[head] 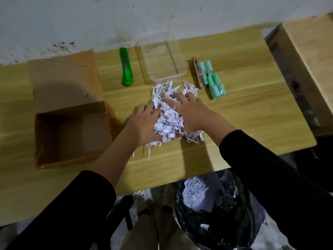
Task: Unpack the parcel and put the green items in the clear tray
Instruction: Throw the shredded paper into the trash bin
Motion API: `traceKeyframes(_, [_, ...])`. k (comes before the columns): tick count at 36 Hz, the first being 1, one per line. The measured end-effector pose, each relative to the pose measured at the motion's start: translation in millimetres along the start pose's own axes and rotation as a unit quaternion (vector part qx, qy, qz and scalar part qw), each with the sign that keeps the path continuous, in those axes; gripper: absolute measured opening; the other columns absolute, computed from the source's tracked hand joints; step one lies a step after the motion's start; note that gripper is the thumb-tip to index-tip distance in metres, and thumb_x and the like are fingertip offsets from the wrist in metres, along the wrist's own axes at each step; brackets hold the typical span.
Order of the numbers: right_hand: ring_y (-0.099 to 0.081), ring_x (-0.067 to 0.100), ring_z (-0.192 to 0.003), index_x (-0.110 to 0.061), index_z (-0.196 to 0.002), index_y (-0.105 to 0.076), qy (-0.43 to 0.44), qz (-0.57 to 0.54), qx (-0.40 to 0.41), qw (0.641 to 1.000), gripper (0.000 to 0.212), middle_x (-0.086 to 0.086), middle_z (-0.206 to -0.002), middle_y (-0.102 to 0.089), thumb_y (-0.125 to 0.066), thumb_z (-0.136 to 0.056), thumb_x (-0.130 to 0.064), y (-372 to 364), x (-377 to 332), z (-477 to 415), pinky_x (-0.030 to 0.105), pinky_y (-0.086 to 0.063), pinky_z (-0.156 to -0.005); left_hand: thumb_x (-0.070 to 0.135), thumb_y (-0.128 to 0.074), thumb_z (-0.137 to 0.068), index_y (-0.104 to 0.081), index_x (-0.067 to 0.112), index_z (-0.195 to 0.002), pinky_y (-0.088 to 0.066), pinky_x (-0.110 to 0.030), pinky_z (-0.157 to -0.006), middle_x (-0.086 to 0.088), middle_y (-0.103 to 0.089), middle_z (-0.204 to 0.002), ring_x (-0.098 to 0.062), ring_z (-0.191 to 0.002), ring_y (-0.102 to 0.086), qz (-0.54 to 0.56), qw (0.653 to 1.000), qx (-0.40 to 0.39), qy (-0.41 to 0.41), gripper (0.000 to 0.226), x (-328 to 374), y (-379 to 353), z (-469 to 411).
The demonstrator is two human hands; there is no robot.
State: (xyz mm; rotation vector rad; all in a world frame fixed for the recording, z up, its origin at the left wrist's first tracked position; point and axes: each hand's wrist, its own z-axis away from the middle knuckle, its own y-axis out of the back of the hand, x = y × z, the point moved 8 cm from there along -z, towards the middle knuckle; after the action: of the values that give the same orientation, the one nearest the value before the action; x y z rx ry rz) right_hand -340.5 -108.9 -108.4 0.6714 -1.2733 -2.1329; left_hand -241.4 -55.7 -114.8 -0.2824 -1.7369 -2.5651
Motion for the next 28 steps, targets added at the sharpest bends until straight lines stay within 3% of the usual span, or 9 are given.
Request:
traceKeyframes(4, [-0.03, 0.04, -0.122, -0.029, -0.146, -0.015, 0.009, -0.046, 0.008, 0.999, 0.086, 0.009, -0.149, -0.019, -0.058, -0.075, -0.012, -9, -5, 16, 0.046, -0.042, -0.098, 0.038, -0.066, -0.078, -0.028, 0.015, -0.143, -0.03, -0.036, -0.104, -0.01, -0.029, -0.147, -0.031, -0.123, -0.034, -0.001, 0.999, 0.037, -0.003, 0.078, 10, -8, 18])
traceKeyframes(8, [-0.031, 0.041, -0.121, -0.027, -0.146, -0.02, -0.005, -0.085, 0.003, 0.996, 0.085, 0.009, -0.149, -0.02, -0.047, -0.072, 0.003, -18, -13, 33, 0.042, -0.039, -0.094, 0.024, -0.06, -0.081, -0.026, 0.014, -0.142, -0.035, -0.034, -0.103, -0.01, -0.032, -0.142, -0.03, -0.12, -0.04, -0.039, 0.998, 0.036, 0.036, 0.07, 21, -18, 35])
traceKeyframes(13, [-0.033, 0.044, -0.123, -0.024, -0.143, -0.026, -0.037, -0.123, 0.015, 0.992, 0.081, 0.011, -0.148, -0.023, -0.051, -0.073, 0.008, -27, -22, 48, 0.047, -0.041, -0.096, 0.011, -0.048, -0.089, -0.027, 0.011, -0.138, -0.029, -0.029, -0.103, -0.011, -0.03, -0.141, -0.026, -0.125, -0.036, -0.027, 0.998, 0.038, 0.05, 0.054, 40, -22, 49])
traceKeyframes(18, [-0.037, 0.037, -0.119, -0.019, -0.139, -0.031, -0.097, -0.157, 0.025, 0.982, 0.089, 0.009, -0.142, -0.028, -0.065, -0.062, 0.012, -33, -21, 70, 0.042, -0.043, -0.085, 0.01, -0.043, -0.092, -0.021, 0.007, -0.142, -0.028, -0.031, -0.106, -0.013, -0.029, -0.142, -0.028, -0.129, -0.035, -0.01, 0.999, 0.027, 0.017, 0.055, 54, -22, 51])
traceKeyframes(23, [-0.032, 0.039, -0.129, -0.017, -0.14, -0.031, -0.156, -0.219, 0.016, 0.963, 0.098, 0.013, -0.148, -0.025, -0.072, -0.057, 0.014, -44, -11, 88, 0.045, -0.045, -0.096, 0.003, -0.047, -0.088, -0.037, 0.007, -0.131, -0.043, -0.032, -0.086, -0.014, -0.04, -0.13, -0.028, -0.109, -0.051, 0.036, 0.999, 0.021, -0.017, 0.045, 67, -20, 47])
traceKeyframes(28, [-0.034, 0.038, -0.131, -0.016, -0.142, -0.031, -0.24, -0.262, 0.052, 0.933, 0.093, 0.013, -0.148, -0.026, -0.062, -0.061, 0.018, -52, 9, 132, 0.043, -0.045, -0.097, -0.004, -0.045, -0.087, -0.042, 0.006, -0.126, -0.035, -0.025, -0.07, -0.012, -0.041, -0.127, -0.026, -0.1, -0.054, 0.112, 0.989, 0.012, -0.091, 0.04, 108, -15, 53])
